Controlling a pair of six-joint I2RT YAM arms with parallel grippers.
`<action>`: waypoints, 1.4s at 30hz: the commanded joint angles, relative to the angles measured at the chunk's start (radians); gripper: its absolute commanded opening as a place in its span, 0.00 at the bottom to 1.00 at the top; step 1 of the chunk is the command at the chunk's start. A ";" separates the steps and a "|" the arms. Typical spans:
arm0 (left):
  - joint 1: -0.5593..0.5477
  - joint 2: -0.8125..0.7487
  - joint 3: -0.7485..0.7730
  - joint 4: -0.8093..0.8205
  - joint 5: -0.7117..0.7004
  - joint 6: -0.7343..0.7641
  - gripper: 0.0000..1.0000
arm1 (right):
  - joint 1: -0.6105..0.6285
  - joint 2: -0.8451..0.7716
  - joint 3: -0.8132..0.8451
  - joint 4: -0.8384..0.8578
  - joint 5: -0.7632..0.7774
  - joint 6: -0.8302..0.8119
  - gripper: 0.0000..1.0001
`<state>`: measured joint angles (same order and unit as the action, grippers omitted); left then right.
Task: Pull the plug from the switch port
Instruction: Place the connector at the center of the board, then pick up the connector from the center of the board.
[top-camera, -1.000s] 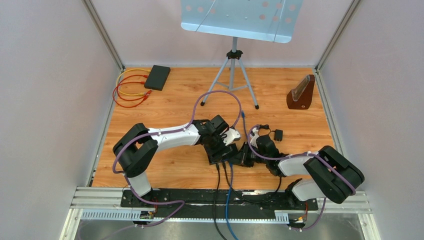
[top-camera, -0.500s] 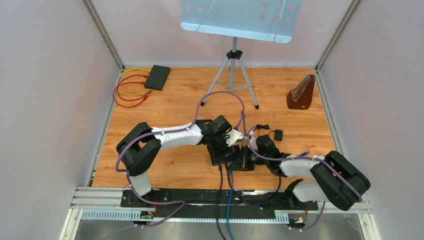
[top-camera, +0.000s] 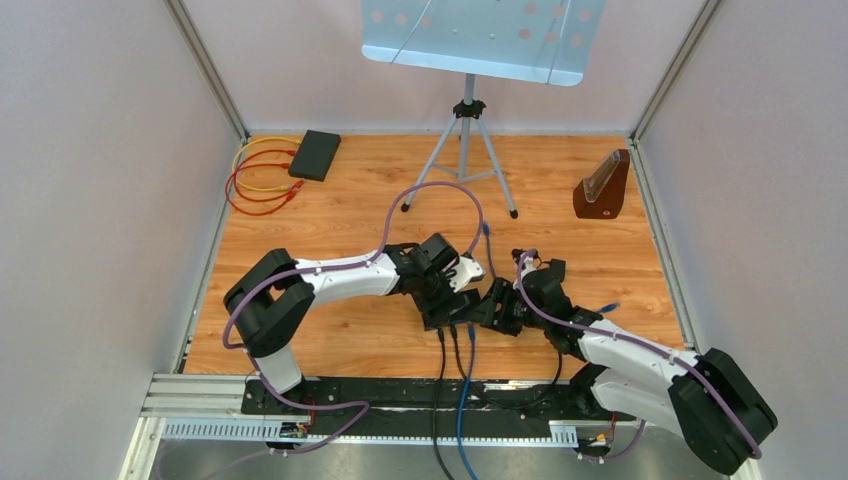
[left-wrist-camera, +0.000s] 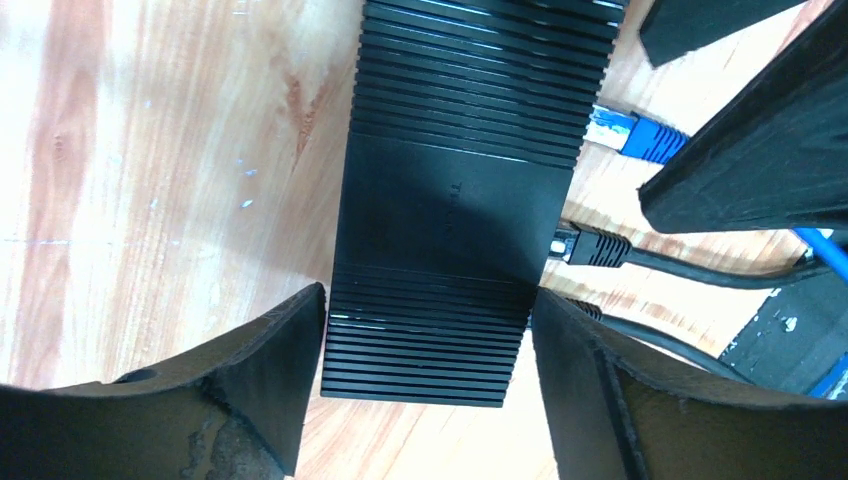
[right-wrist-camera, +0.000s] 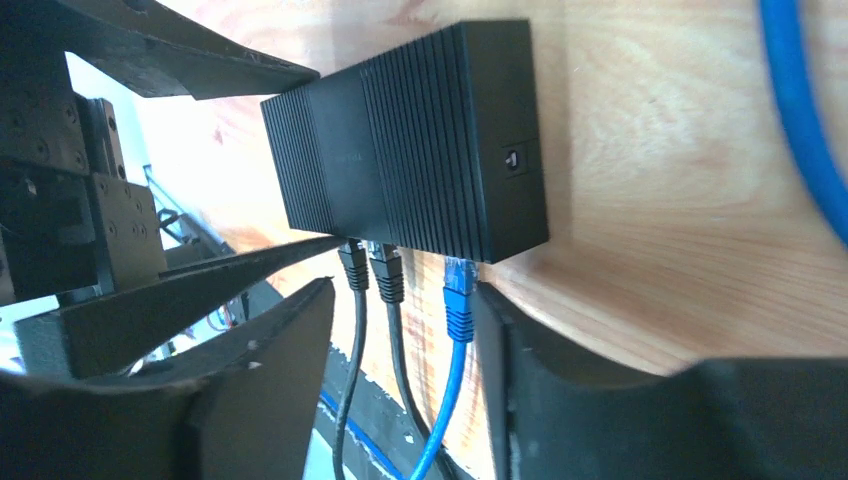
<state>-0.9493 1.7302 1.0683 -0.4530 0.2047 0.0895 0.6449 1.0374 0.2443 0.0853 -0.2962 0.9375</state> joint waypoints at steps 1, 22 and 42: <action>-0.005 -0.115 -0.027 0.139 -0.059 -0.093 0.88 | -0.004 -0.064 0.076 -0.206 0.102 -0.047 0.60; 0.029 -0.578 -0.243 0.279 -0.474 -0.363 1.00 | 0.141 -0.134 0.042 -0.364 -0.131 0.069 0.38; 0.037 -0.597 -0.278 0.263 -0.487 -0.380 1.00 | 0.202 -0.168 -0.001 -0.256 -0.052 0.188 0.40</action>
<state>-0.9192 1.1458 0.7986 -0.2173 -0.2718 -0.2657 0.8425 0.8902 0.2611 -0.2234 -0.3599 1.0794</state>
